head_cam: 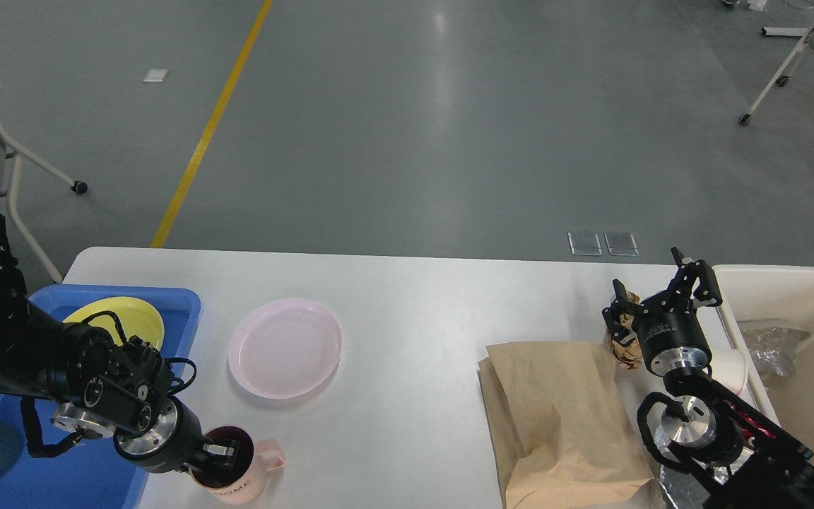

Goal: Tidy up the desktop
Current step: 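Lower the left gripper and grasp the pink mug by its rim, then lift the pink mug and carry it onto the blue tray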

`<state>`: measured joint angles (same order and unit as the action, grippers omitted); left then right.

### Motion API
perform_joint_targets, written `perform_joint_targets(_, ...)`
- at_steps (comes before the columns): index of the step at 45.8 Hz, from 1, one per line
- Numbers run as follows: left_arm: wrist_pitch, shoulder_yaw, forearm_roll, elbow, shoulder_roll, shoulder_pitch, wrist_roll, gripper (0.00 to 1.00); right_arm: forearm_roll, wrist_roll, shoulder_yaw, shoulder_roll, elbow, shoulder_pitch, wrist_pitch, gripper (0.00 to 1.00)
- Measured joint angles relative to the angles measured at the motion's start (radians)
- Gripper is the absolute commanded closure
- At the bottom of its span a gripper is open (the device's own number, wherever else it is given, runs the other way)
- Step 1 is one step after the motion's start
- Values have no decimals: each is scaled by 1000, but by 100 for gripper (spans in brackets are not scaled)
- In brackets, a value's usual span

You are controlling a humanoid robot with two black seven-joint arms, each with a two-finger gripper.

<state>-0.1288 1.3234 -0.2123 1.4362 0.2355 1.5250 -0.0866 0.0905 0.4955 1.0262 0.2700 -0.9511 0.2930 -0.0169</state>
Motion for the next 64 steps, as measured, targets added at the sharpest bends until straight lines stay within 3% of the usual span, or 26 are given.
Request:
perform_joint_targets(13, -5, 3, 2, -2, -1, -1, 4, 93, 0, 0, 0, 0, 0, 0, 0, 0)
perform_joint_targets(18, -14, 9, 1, -1, 11, 11, 3, 99, 0, 0, 0, 0, 0, 0, 0, 0)
perform_joint_targets(36, -114, 49, 12, 27, 49, 142, 0, 100, 0, 0, 0, 0, 0, 0, 0, 0)
perform_joint_targets(42, -163, 82, 13, 86, 64, 265, -2, 100, 0, 0, 0, 0, 0, 0, 0, 0)
perform_joint_targets(54, -364, 201, 102, 258, 77, 715, -21, 100, 0, 0, 0, 0, 0, 0, 0, 0)
perform_joint_targets(57, -432, 221, 119, 278, 73, 805, -42, 100, 0, 0, 0, 0, 0, 0, 0, 0)
perform_joint_targets(64, -627, 266, 130, 294, 51, 972, -144, 100, 0, 0, 0, 0, 0, 0, 0, 0)
